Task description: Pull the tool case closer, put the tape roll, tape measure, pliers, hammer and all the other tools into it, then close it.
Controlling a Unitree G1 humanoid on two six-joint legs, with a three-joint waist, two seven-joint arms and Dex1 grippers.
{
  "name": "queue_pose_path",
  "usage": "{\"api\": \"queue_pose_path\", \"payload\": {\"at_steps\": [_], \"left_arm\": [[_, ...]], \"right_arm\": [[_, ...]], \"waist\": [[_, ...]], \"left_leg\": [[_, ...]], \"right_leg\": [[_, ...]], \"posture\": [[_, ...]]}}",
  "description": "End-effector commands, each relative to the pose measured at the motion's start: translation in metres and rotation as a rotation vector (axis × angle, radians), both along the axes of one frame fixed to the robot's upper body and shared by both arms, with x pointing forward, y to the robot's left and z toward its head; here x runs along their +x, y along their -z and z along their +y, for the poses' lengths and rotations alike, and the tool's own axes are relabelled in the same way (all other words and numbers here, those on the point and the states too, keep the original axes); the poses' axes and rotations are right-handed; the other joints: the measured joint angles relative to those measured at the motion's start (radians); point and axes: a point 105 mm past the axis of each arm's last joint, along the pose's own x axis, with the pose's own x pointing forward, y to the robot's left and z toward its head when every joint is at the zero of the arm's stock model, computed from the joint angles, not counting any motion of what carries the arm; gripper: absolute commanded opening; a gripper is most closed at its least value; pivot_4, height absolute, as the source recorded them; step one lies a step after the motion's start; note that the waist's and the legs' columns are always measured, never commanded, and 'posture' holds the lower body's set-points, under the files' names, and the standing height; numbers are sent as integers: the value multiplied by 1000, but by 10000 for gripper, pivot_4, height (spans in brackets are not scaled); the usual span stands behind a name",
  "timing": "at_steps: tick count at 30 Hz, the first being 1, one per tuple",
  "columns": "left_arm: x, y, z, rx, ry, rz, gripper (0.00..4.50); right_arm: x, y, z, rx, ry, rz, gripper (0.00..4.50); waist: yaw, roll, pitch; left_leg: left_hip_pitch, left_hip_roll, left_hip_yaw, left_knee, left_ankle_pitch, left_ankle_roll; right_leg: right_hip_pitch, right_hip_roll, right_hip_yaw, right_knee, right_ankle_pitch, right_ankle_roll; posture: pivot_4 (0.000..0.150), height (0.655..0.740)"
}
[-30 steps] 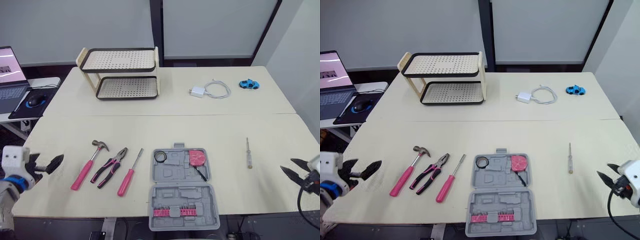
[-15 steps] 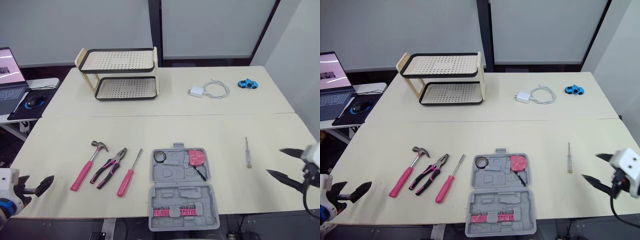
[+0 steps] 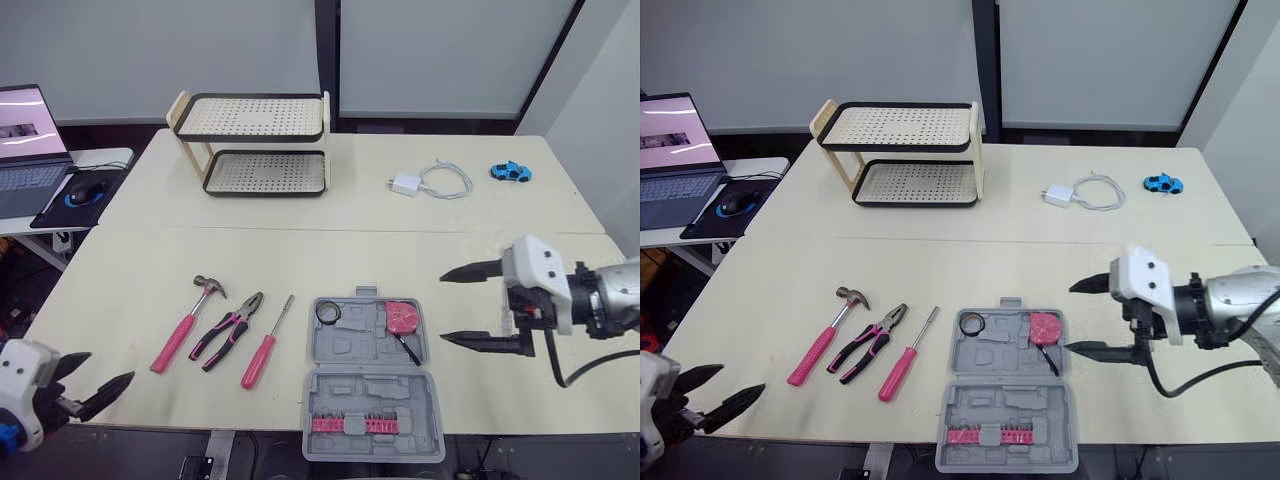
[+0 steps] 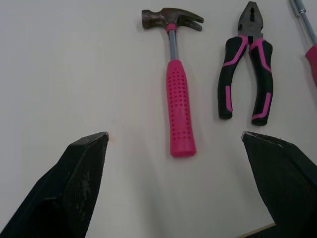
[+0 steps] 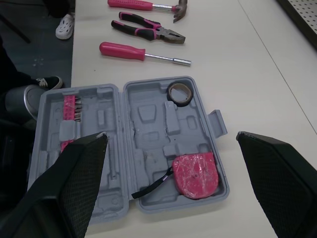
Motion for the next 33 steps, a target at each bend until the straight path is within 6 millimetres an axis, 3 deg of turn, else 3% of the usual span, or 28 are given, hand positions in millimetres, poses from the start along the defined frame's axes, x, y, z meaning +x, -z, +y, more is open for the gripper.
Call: {"api": "queue_pose_path", "payload": {"at_steps": [1, 13, 20, 25, 33], "left_arm": [[9, 1, -30, -2, 129, 10, 45000], [67, 35, -84, -66, 166, 63, 45000], [101, 47, -88, -5, 79, 59, 45000], [102, 54, -102, 10, 118, 116, 45000], [94, 61, -98, 38, 92, 177, 45000]], "right_arm": [[-4, -8, 11, -9, -34, -37, 44591], [-3, -2, 25, -22, -47, -43, 44591], [-5, 0, 26, -23, -45, -41, 44591], [-6, 1, 26, -25, -38, -42, 44591], [-7, 1, 26, -25, -32, -46, 44591]], "waist": [[-1, 0, 0], [-3, 1, 0], [-10, 0, 1], [-13, 0, 1], [-13, 0, 1]], "left_leg": [[0, 0, 0, 0, 0, 0], [0, 0, 0, 0, 0, 0], [0, 1, -1, 0, 0, 0], [0, 0, 0, 0, 0, 0], [0, 1, 0, 0, 0, 0]], "right_leg": [[0, 0, 0, 0, 0, 0], [0, 6, 0, 2, 0, 0], [-1, 7, 0, 3, 0, 0], [-1, 7, 0, 3, 0, 0], [-1, 7, 0, 3, 0, 0]], "posture": [[1500, 7400], [1500, 7400], [1500, 7400], [1500, 7400], [1500, 7400]]}}
